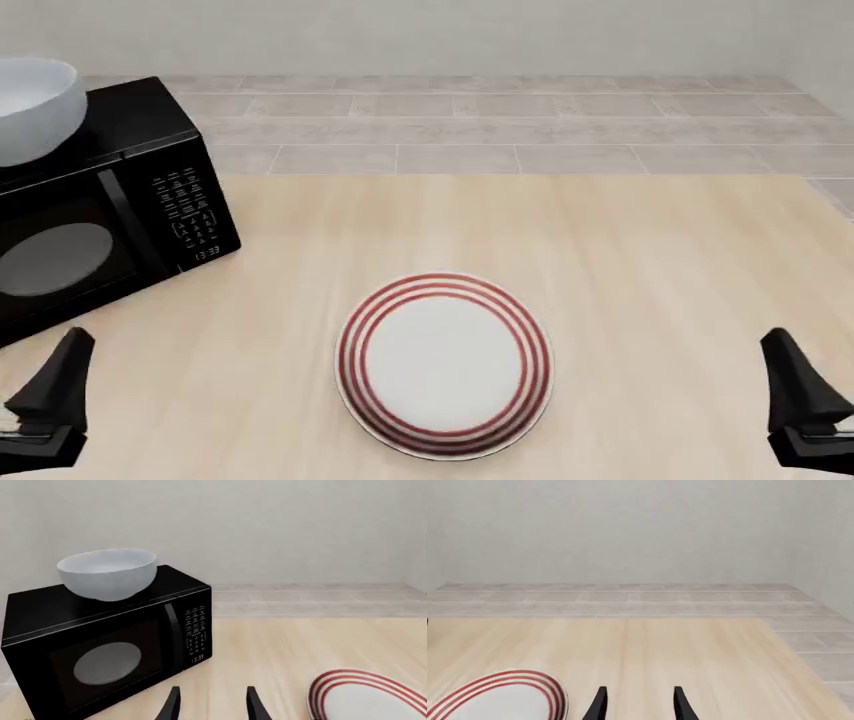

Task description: Pick up the white bowl and put it on the plate.

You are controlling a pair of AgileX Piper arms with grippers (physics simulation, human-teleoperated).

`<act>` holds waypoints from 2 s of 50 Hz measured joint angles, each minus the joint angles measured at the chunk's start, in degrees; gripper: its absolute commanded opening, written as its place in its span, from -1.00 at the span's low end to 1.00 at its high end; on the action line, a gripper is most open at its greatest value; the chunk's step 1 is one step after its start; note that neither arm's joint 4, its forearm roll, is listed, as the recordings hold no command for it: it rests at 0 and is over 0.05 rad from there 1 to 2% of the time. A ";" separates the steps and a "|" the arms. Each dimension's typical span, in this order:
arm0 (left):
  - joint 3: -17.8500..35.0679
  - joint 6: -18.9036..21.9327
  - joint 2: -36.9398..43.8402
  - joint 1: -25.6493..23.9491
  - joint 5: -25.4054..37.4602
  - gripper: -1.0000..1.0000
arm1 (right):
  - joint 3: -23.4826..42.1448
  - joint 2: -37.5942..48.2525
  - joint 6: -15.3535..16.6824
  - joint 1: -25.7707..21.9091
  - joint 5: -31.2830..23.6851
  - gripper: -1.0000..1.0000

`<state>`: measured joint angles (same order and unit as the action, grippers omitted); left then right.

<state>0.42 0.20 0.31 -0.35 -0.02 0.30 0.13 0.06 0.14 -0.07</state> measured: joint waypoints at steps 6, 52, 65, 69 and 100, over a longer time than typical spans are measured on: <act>0.67 -0.42 1.61 -0.09 -0.14 1.00 | 0.22 0.11 0.24 -0.14 -0.23 1.00; 34.71 -6.05 26.40 7.34 9.27 1.00 | -0.16 3.76 1.12 -2.21 2.43 1.00; 47.57 -8.89 38.74 13.39 11.42 1.00 | -0.16 4.66 1.10 -3.02 3.58 1.00; 52.38 -9.50 43.13 15.89 12.89 1.00 | -0.15 4.51 1.07 -3.16 3.51 1.00; 76.88 -10.29 70.05 29.74 19.97 1.00 | -0.10 3.03 1.01 -5.13 2.61 1.00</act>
<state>77.31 -10.09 70.35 29.39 19.95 0.20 3.15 1.07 -4.99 2.54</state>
